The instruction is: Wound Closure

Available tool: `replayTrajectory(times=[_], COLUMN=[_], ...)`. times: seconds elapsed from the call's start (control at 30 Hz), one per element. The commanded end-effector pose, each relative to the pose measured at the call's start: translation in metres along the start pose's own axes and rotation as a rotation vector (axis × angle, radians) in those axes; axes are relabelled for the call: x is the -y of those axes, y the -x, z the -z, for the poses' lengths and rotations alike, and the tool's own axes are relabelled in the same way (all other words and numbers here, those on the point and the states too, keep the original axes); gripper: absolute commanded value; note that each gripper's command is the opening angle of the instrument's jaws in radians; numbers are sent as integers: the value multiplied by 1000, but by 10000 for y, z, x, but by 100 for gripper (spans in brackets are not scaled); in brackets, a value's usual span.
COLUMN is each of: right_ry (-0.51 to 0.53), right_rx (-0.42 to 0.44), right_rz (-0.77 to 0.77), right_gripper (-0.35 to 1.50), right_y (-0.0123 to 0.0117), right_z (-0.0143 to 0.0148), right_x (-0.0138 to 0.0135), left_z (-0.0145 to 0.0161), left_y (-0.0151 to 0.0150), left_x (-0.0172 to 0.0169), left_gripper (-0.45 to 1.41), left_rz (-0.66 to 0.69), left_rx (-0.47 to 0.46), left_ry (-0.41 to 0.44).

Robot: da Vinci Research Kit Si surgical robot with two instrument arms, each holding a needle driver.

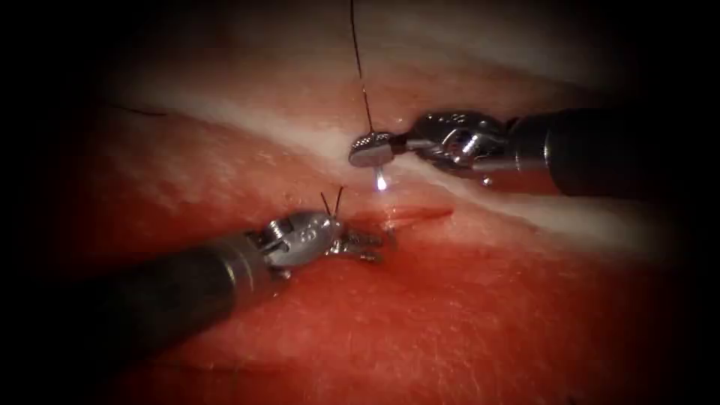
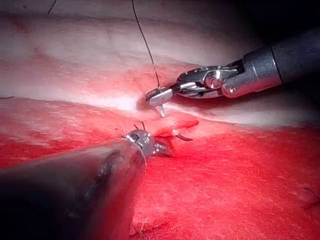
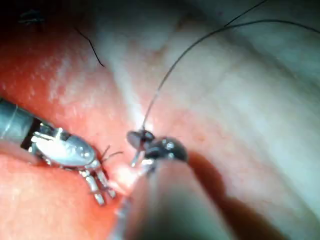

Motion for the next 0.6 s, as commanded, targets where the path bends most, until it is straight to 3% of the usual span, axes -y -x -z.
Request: replayTrajectory(times=[0.03,0.27,0.5,0.57,0.6], right_ry=[-9,-27,-45,-60,-69], right_rx=[26,90,60,14,-12], right_rz=[-24,-78,-98,-111,-97], right_gripper=[-35,-35,-35,29,52], right_y=[7,34,33,26,23], right_z=[-12,-12,-5,-2,0], right_x=[7,27,24,19,16], left_z=[-7,-7,-5,-5,-4], left_y=[1,1,-4,-6,-7], left_x=[4,4,0,-2,-3], left_gripper=[-5,-5,-5,-3,-3], left_rz=[-1,0,2,3,3], left_rx=[-1,-1,-1,-1,-2], left_ry=[1,1,2,2,3])
